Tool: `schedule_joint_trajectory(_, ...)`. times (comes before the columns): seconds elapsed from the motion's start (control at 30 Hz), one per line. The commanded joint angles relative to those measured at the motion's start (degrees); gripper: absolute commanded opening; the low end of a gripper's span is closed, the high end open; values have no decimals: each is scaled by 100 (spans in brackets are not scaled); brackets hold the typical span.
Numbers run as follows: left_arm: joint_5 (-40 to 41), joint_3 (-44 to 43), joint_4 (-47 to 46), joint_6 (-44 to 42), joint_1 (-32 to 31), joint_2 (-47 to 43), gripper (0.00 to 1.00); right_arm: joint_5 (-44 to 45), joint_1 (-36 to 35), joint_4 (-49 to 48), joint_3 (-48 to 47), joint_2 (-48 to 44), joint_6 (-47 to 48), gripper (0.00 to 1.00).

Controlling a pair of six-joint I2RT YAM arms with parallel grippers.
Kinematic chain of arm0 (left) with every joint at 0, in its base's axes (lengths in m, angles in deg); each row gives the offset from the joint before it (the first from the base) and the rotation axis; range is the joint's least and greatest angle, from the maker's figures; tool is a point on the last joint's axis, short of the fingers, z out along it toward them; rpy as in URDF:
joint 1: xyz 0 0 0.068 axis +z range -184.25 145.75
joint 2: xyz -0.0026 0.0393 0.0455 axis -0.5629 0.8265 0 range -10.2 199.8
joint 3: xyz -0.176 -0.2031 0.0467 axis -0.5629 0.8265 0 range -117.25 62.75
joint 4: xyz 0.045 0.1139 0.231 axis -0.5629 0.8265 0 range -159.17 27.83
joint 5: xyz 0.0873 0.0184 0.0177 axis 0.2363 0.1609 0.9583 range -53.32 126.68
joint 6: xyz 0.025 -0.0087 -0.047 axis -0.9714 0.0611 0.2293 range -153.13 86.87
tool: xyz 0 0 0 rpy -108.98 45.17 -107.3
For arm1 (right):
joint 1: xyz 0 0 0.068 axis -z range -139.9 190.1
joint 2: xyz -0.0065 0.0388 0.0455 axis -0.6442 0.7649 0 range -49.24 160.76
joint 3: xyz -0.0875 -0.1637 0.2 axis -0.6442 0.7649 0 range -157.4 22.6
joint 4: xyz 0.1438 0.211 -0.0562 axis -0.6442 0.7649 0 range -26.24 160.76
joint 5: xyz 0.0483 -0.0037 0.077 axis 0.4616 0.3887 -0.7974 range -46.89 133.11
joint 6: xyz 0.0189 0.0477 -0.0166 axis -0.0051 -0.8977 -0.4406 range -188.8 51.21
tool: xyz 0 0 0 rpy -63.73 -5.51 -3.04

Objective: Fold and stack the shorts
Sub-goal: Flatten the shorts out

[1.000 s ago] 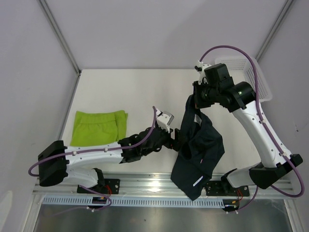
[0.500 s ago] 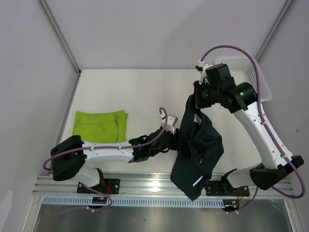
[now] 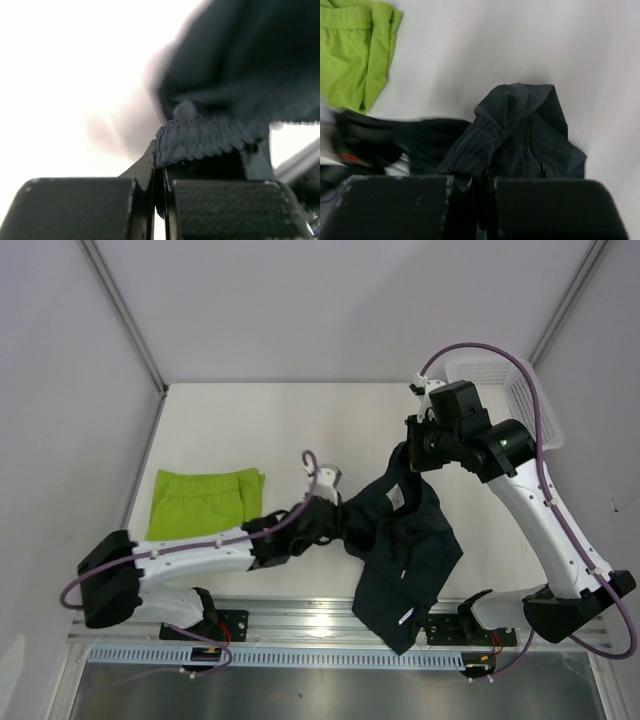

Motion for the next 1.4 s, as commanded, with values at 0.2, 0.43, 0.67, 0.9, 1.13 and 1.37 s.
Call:
schedule_joint_trajectory(0.2, 532, -2394, 3688, -1307, 2007, -2123, 0, 610, 7, -516, 845, -525, -17, 0)
schedule_joint_trajectory(0.43, 936, -4503, 4990, -1942, 2025, -1517, 0, 1337, -81, -552, 1171, -499, -35, 1)
schedule_joint_trajectory(0.67, 1375, -4936, 5211, -2364, 2034, -1323, 0, 1560, -90, -613, 1303, -446, -70, 7)
schedule_joint_trajectory(0.9, 1218, -5400, 5298, -2382, 2218, -1051, 0, 1331, -81, -762, 1382, -490, -87, 25)
schedule_joint_trajectory(1.13, 1235, -6060, 5369, -2584, 2236, -883, 0, 1103, -63, -903, 1628, -543, -166, 5)
schedule_joint_trajectory(1.37, 1464, -6394, 5457, -2865, 2333, -690, 0, 1084, -46, -746, 1471, -596, -201, 14)
